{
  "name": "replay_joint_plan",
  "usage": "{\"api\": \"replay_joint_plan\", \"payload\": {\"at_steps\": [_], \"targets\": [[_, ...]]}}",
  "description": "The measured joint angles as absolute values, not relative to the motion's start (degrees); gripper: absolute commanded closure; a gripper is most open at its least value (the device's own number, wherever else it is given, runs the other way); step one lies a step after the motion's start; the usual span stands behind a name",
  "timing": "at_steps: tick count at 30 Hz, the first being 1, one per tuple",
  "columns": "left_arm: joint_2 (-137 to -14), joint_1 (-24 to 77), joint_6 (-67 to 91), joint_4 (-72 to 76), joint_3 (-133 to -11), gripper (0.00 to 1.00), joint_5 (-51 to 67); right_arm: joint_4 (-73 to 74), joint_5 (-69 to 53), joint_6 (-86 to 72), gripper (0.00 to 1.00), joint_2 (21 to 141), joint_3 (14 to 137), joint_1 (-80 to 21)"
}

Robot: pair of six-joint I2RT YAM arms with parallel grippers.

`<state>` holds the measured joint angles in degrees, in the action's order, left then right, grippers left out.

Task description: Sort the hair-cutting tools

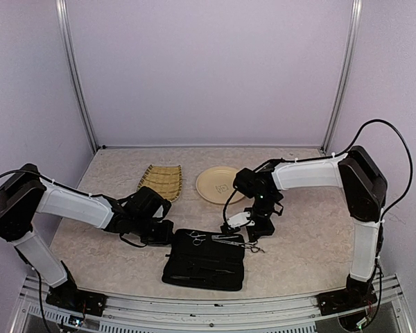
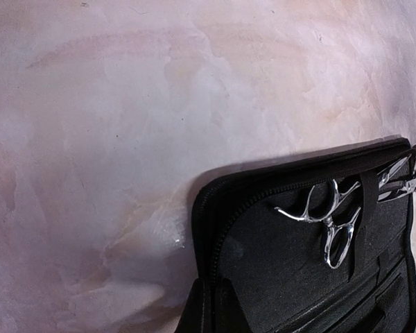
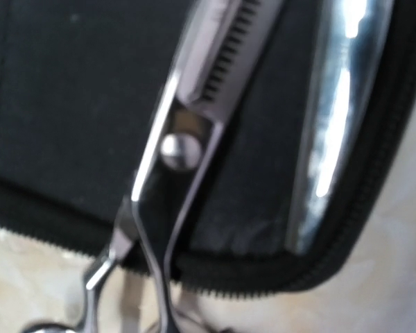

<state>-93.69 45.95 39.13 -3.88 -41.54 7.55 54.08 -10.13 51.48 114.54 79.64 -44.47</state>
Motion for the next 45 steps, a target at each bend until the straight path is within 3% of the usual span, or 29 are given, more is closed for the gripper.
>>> {"api": "replay_joint_plan", "payload": {"at_steps": [24, 45], "targets": [[-93.4, 46.8, 39.2, -4.3, -41.7, 1.00, 5.9, 63.2, 4.6, 58.9, 1.00, 114.1, 85.9, -52.7], [-93.3, 47.0, 39.2, -4.4, -41.7, 1.00, 5.5, 67.8, 8.8, 58.9, 1.00, 118.9, 91.9, -54.8]]}}
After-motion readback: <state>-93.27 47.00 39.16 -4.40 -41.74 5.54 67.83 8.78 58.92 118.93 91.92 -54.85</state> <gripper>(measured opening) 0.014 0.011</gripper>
